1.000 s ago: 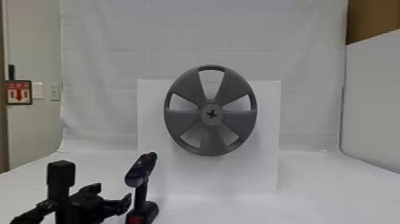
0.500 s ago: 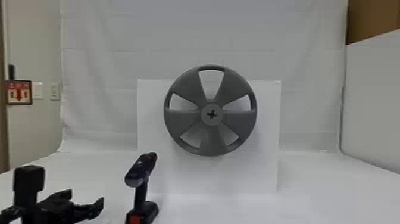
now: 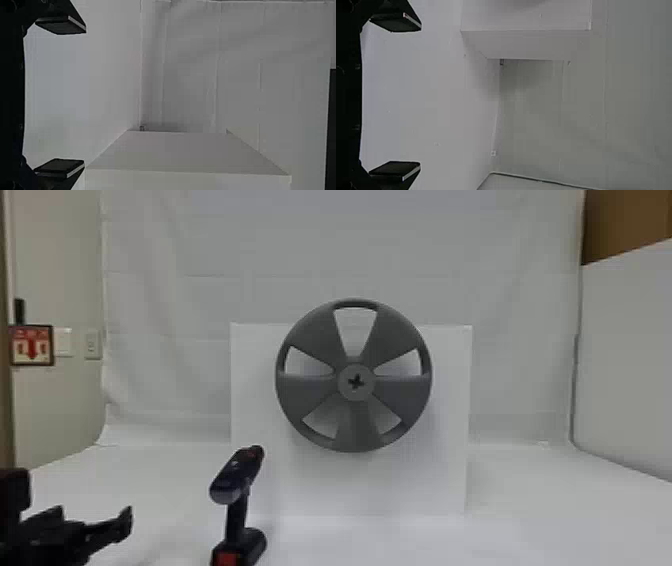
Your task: Grasp the drill and bring into the middle of wheel
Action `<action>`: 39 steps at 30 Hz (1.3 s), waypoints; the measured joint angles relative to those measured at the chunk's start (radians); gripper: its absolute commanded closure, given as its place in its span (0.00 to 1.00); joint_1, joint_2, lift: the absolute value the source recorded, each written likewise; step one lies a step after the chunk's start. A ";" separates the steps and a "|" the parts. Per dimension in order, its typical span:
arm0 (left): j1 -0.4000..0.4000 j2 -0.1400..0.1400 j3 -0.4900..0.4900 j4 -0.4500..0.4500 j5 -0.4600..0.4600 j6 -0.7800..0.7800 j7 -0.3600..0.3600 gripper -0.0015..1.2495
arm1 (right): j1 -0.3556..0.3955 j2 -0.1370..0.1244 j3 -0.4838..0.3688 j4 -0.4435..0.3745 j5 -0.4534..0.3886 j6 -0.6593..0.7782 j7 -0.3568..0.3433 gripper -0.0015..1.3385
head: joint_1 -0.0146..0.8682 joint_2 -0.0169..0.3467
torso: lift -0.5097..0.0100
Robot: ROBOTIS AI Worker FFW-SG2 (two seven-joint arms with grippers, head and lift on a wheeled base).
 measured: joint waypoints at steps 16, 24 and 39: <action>0.004 -0.016 -0.051 -0.181 -0.007 0.124 0.093 0.08 | 0.001 -0.001 0.003 0.000 0.000 0.001 0.000 0.06 | 0.08 0.13 | 0.21; 0.006 -0.016 -0.056 -0.195 -0.002 0.141 0.083 0.08 | -0.001 -0.001 0.003 0.000 0.000 0.002 0.000 0.06 | 0.08 0.13 | 0.21; 0.013 -0.015 -0.055 -0.207 0.000 0.147 0.074 0.08 | -0.005 0.000 -0.001 0.000 -0.010 0.002 0.000 0.06 | 0.08 0.13 | 0.21</action>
